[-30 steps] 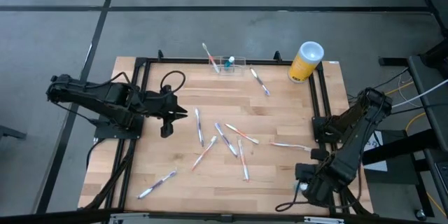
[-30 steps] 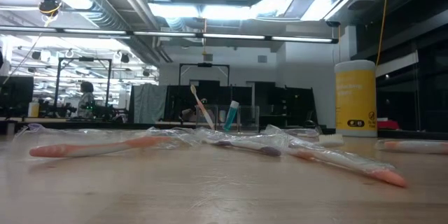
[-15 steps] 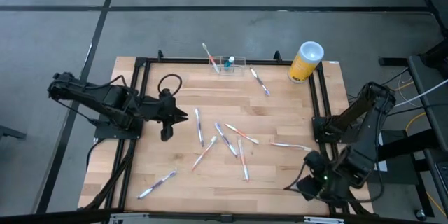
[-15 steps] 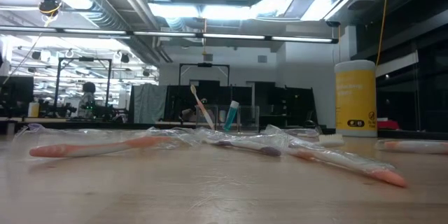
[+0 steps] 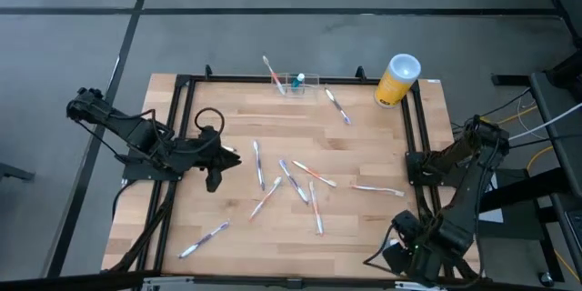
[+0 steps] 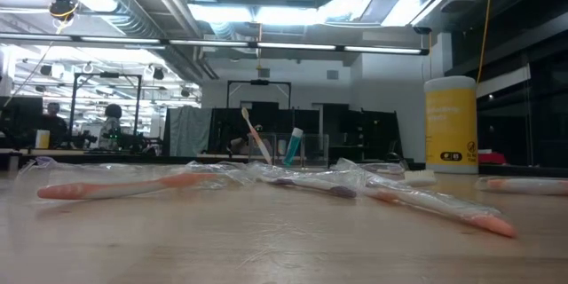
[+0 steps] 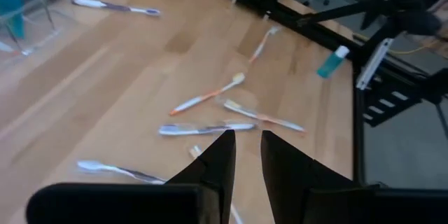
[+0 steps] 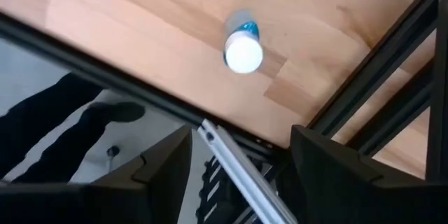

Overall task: Pick & Place toothbrushing station
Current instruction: Put the blue mouthwash into the transparent organizer

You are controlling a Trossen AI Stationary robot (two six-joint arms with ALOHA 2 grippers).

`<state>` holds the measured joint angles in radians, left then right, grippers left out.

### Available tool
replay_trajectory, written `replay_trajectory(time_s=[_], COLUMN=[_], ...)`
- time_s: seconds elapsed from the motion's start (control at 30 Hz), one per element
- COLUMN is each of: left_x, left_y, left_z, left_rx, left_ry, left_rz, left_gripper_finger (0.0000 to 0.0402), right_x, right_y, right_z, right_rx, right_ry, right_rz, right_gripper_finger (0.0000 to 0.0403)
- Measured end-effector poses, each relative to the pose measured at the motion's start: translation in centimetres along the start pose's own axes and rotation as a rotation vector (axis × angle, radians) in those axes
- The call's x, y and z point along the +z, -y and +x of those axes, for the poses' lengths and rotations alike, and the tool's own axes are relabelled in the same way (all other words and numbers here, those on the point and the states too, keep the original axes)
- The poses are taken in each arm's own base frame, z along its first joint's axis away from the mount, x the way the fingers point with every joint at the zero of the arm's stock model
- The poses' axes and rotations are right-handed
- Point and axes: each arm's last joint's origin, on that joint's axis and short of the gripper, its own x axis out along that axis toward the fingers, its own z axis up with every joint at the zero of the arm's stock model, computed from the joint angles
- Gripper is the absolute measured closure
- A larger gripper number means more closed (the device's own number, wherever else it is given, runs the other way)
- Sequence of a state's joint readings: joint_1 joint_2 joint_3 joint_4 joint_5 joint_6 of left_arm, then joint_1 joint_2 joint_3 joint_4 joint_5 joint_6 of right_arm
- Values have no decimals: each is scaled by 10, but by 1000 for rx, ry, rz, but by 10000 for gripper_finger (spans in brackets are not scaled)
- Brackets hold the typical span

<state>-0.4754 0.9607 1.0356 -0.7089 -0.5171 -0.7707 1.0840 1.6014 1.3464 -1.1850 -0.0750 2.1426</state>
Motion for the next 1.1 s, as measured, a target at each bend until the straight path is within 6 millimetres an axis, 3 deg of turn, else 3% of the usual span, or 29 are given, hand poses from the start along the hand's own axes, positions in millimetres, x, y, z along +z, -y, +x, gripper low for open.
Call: replay_trajectory(time_s=[0.3,0.77,0.97,1.1], left_x=[-5,0,3,4], left_y=[7,13,15,17], left_z=[-4,-5,-6,-6], left_rx=[-36,-107,-129,-143], left_ry=[-3,35,56,62], left_rz=[-16,-50,-51,-59], left_gripper_finger=[338,334,334,334], right_x=[-2,8,9,10], right_y=[-6,-9,-8,-7], right_z=[19,19,38,41], right_rx=[-62,-51,-41,-44], right_ry=[47,118,84,86], right_rz=[-3,-1,-4,-8], right_gripper_finger=[153,149,149,149])
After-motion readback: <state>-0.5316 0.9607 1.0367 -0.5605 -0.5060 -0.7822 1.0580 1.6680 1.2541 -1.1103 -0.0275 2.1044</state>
